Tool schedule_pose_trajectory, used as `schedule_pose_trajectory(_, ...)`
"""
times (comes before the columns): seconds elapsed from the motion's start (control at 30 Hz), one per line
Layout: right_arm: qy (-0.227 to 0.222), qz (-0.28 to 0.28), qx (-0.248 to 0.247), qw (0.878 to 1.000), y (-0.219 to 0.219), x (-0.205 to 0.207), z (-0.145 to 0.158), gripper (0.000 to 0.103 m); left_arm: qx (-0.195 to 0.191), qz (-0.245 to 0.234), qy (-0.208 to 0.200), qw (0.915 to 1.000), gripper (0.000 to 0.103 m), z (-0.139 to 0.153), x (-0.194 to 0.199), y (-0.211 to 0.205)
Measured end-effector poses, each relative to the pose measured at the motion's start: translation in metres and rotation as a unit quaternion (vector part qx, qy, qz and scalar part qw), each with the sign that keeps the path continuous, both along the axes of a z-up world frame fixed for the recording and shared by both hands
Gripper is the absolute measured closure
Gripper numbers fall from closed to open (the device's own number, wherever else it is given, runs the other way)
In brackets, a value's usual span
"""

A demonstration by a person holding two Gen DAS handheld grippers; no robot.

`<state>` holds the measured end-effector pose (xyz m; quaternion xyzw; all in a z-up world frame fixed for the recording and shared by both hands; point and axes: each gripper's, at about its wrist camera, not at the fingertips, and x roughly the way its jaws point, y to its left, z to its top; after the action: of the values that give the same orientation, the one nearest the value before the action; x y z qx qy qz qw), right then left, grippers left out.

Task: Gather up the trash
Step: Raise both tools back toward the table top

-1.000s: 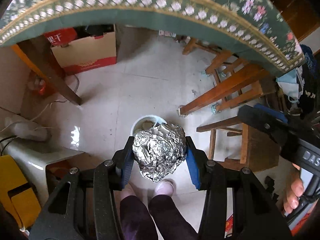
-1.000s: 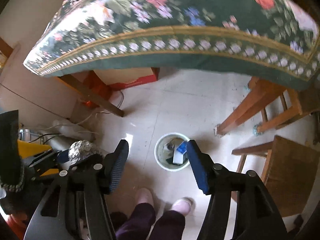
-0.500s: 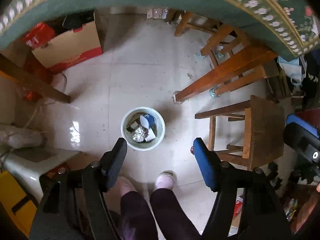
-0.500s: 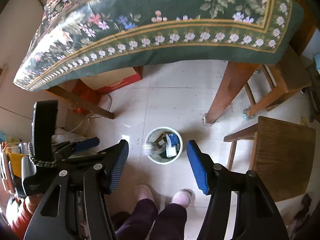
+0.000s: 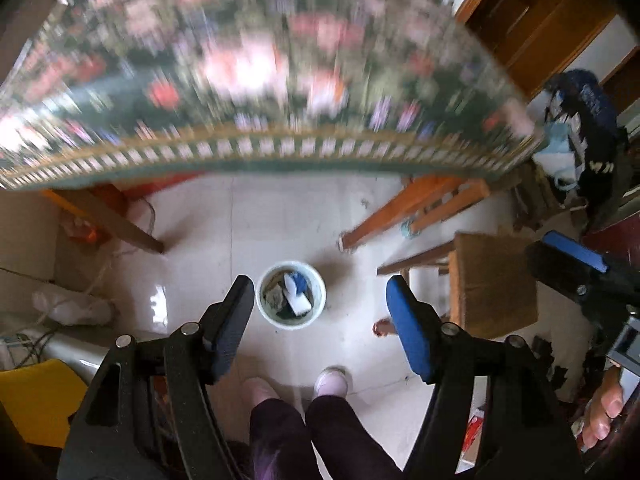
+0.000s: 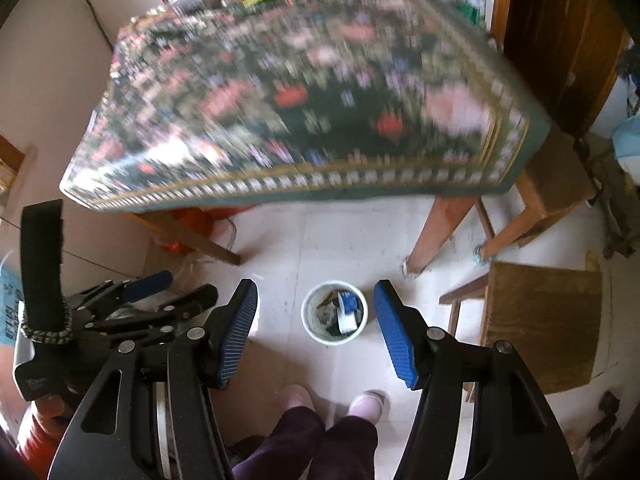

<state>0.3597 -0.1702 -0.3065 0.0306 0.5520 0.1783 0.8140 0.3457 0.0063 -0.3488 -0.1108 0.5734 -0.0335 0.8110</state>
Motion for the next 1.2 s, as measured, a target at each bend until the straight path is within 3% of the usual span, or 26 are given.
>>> schedule_pose_trajectory(0.33, -0.095, -0.015, 0.005, 0.995, 0.012, -0.025, 0.112, 0.046, 0.004, -0.006, -0.125, 0.9921, 0.036, 0.146, -0.020, 0.029)
schedule_pose_trajectory(0.6, -0.183, -0.042, 0.006, 0.982, 0.027, -0.050, 0.191, 0.046, 0.022, -0.029, -0.222, 0.9745, 0.036, 0.244, -0.049, 0.044)
schedule_pose_trajectory(0.83, -0.246, -0.060, 0.020, 0.967, 0.031, -0.068, 0.237, 0.046, 0.021, -0.024, -0.286, 0.9577, 0.035, 0.297, -0.072, 0.062)
schedule_pose_trajectory(0.97, -0.269, -0.068, 0.019, 0.961, 0.030, -0.067, 0.252, 0.041, 0.014, -0.021, -0.309, 0.9508, 0.027, 0.312, -0.071, 0.069)
schedule_pose_trajectory(1.07, -0.282, -0.081, 0.025, 0.956, 0.026, -0.058, 0.256, 0.026, 0.023, -0.024, -0.314, 0.9488, 0.024, 0.315, -0.061, 0.068)
schedule_pose_trajectory(1.2, -0.279, -0.083, 0.043, 0.956, 0.021, -0.030, 0.251, 0.024, 0.021, -0.020, -0.307, 0.9511, 0.024, 0.310, -0.037, 0.065)
